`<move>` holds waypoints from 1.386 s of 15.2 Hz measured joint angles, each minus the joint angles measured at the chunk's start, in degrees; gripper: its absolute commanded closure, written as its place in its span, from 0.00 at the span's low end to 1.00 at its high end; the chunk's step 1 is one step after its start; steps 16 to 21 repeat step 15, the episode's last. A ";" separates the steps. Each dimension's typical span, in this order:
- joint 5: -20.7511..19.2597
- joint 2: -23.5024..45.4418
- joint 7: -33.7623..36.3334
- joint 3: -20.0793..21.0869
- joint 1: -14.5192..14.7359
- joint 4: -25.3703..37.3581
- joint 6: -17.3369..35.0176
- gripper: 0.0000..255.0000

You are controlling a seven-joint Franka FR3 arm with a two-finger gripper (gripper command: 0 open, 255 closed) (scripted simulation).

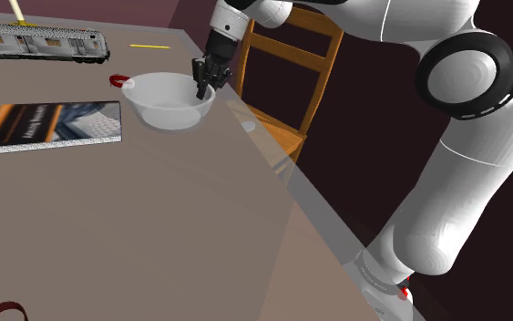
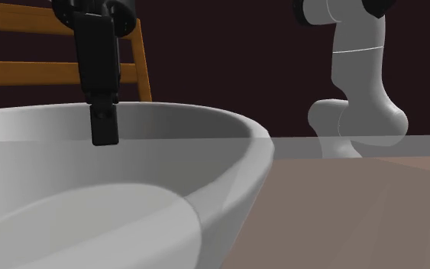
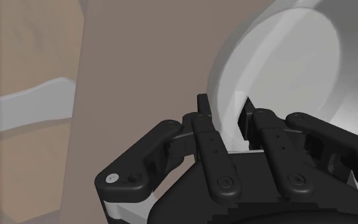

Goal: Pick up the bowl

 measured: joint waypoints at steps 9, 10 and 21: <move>-0.47 1.31 1.88 -0.12 -0.24 7.90 -6.67 1.00; -0.53 1.61 2.25 -0.10 -0.22 9.21 -7.62 1.00; -0.64 2.55 3.35 -0.08 -0.28 13.91 -11.20 1.00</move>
